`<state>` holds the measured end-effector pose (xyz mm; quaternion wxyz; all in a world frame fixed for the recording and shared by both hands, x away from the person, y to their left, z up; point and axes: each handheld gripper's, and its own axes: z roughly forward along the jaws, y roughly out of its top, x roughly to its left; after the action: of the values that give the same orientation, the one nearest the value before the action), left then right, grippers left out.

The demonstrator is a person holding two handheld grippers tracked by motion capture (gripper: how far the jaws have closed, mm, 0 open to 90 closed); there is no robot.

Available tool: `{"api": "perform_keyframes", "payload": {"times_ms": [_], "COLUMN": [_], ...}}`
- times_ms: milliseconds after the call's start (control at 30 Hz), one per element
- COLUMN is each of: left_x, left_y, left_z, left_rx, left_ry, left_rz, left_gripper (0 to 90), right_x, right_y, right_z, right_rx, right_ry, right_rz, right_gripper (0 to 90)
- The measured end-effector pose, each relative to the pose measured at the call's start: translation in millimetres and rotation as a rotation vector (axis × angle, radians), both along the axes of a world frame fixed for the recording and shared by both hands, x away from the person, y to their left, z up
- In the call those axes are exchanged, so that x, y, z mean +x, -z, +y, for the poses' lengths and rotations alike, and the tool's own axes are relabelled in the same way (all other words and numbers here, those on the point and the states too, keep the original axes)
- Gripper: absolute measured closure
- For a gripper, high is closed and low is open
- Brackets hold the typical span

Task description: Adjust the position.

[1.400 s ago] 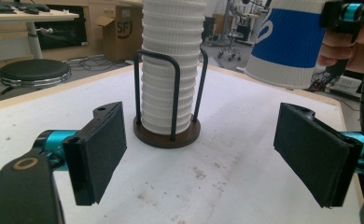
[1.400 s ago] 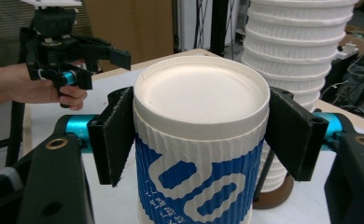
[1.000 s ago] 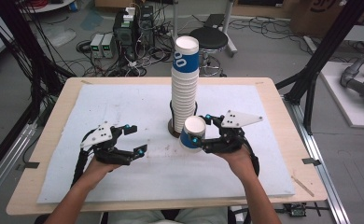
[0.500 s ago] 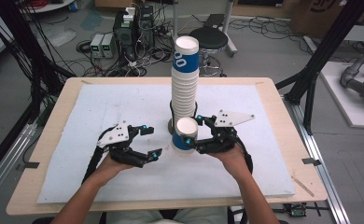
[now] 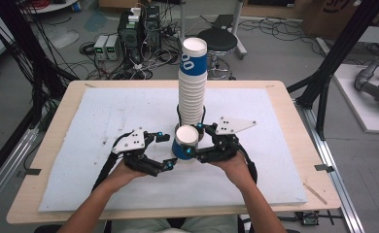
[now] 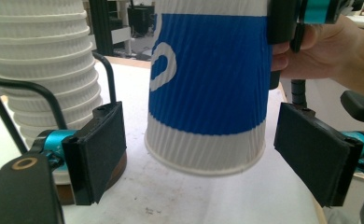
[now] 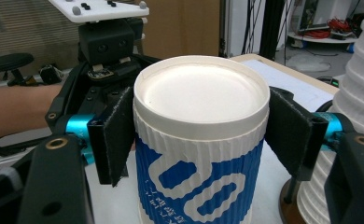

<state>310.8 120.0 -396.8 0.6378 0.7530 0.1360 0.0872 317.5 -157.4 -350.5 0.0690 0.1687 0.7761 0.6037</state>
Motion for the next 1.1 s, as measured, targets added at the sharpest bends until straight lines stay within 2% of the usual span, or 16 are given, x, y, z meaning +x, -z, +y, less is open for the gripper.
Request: {"api": "perform_keyframes", "payload": {"times_ms": [200,500,800,967,1033,1100], "left_x": [3.8,7.0,5.6,4.9,3.3,2.1], "left_y": [1.8,1.5,0.4,0.6,-0.4,-1.4], "left_z": [-9.9,-16.5,-16.3,-17.1,-16.5,-15.2], "left_rx": [0.002,-0.006,0.032,0.056,0.069,0.075], "left_ry": [0.023,0.04,0.044,0.047,0.04,0.037], "left_rz": [0.017,0.022,-0.008,-0.004,-0.007,-0.002], "left_gripper": [16.4,17.5,23.7,24.5,24.6,24.6], "right_x": [-0.8,-0.9,-1.4,-0.9,-1.9,-2.8], "right_y": [-0.5,-0.5,2.5,6.0,7.5,7.5], "right_z": [3.0,2.9,0.6,-1.6,-2.5,-2.9], "right_rx": [0.012,0.024,0.032,0.035,0.047,0.049], "right_ry": [-0.008,-0.011,-0.008,-0.008,-0.003,0.02], "right_rz": [0.005,0.006,0.022,0.045,0.055,0.058], "right_gripper": [29.7,29.9,30.5,30.0,26.8,18.5]}}
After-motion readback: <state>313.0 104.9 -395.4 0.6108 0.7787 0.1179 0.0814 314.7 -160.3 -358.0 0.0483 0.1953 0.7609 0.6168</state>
